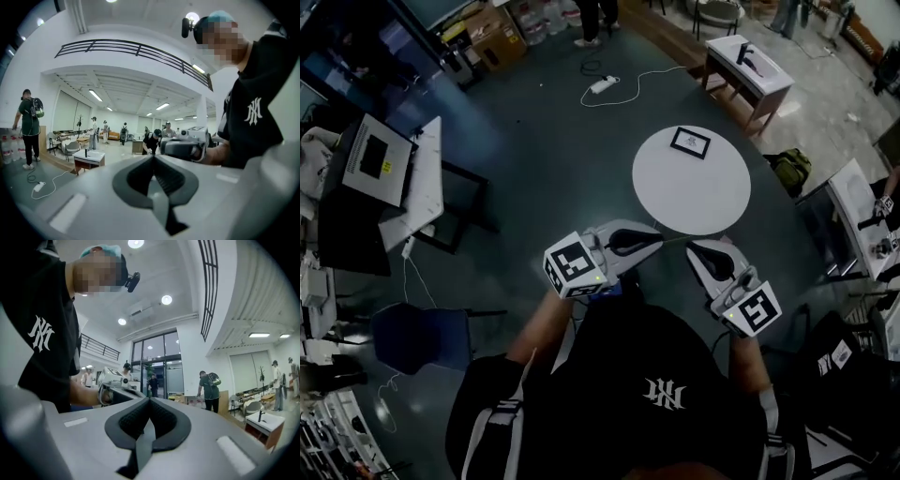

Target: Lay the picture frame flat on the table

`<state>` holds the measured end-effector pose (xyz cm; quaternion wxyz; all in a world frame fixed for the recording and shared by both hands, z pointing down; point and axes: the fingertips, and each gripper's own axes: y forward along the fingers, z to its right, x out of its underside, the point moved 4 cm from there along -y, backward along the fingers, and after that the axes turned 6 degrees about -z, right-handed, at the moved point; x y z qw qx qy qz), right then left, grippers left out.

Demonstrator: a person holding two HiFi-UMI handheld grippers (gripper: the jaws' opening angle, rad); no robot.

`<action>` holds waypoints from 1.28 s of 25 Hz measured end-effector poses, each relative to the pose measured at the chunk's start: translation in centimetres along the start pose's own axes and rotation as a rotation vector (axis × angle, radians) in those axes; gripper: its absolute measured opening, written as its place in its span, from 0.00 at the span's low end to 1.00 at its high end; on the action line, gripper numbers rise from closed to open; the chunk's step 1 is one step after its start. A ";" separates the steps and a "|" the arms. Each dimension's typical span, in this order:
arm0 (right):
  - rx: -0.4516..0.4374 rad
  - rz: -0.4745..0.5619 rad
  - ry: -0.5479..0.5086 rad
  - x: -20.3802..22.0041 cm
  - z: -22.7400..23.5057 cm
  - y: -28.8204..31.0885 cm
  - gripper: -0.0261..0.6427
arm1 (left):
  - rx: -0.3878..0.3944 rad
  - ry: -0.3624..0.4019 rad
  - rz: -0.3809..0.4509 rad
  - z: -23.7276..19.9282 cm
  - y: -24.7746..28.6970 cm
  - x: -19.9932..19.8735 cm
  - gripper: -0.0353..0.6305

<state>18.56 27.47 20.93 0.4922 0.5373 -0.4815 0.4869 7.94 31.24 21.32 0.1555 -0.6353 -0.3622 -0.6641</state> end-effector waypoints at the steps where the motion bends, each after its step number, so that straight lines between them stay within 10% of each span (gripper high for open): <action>1: -0.019 0.019 0.011 -0.1 -0.9 -0.5 0.04 | -0.006 -0.003 -0.009 1.3 0.0 0.2 0.06; 10: -0.024 0.033 0.125 1.0 -8.3 -6.0 0.04 | -0.036 -0.040 -0.078 11.5 -2.1 2.7 0.06; 32: 0.128 0.018 0.222 4.2 -7.9 -15.1 0.04 | 0.083 0.041 -0.145 14.2 4.2 4.1 0.06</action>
